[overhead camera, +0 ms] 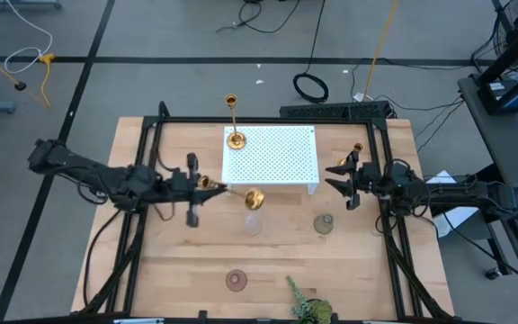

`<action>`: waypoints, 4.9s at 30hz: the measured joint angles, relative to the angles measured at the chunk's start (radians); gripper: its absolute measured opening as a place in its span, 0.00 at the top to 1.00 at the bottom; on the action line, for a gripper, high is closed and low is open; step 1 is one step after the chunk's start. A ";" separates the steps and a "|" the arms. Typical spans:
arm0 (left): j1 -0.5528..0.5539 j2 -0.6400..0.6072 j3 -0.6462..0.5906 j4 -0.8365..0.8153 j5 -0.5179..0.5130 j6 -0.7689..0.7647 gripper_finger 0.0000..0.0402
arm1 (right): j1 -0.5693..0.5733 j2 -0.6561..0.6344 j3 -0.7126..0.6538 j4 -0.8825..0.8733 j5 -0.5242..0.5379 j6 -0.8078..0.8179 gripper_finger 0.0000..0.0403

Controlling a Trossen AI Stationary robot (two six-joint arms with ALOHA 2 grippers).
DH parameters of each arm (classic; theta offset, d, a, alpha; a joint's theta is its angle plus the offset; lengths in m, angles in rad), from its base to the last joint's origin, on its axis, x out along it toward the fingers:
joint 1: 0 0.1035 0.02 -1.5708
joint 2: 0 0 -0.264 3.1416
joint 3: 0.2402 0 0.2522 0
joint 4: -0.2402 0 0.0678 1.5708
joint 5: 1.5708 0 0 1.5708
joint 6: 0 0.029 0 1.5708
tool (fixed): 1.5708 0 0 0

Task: Pick & Place candle stick holders
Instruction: Put the bottom gold candle holder on the shelf, then put the gold metal candle holder on the shelf

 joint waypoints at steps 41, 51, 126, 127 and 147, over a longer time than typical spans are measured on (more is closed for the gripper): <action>0.368 0.661 0.703 -0.396 -0.379 -0.358 0.96 | 0.000 0.043 0.000 -0.054 -0.006 -0.016 0.61; 0.399 0.688 0.701 -0.396 -0.374 -0.380 0.96 | 0.000 0.044 0.000 -0.060 -0.007 -0.016 0.61; 0.366 0.667 0.700 -0.338 -0.463 -0.261 0.79 | 0.000 0.044 0.000 -0.070 -0.006 -0.016 0.61; 0.359 0.665 0.701 -0.328 -0.481 -0.251 0.79 | 0.000 0.044 0.000 -0.070 -0.006 -0.016 0.61; 0.243 0.585 0.703 -0.034 -0.539 0.195 0.79 | 0.000 0.044 0.002 -0.078 -0.021 -0.046 0.61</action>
